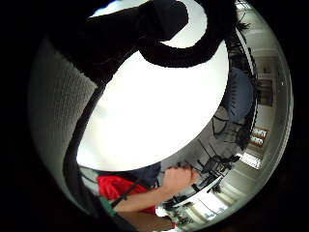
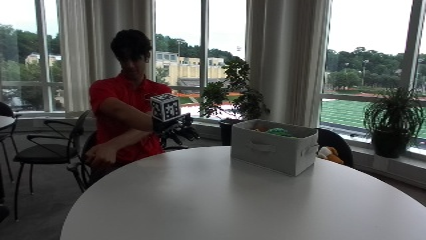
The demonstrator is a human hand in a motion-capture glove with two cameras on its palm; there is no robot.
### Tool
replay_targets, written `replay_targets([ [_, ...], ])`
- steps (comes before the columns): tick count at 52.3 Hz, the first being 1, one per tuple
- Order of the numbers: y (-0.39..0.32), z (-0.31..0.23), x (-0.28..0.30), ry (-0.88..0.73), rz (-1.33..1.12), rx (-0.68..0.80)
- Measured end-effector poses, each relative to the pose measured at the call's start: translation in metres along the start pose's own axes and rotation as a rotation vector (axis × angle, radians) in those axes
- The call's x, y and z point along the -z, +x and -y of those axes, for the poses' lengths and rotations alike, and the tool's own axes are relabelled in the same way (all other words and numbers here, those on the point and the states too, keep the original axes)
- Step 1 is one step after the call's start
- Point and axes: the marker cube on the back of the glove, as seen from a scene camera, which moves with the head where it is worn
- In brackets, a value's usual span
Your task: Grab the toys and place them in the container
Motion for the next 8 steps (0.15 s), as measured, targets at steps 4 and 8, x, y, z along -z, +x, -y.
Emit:
replay_targets([
  [4, 0.0039, 0.0019, 0.0028, 0.002, -0.01, -0.017],
  [8, 0.007, 0.0022, 0.0038, 0.005, -0.011, -0.025],
])
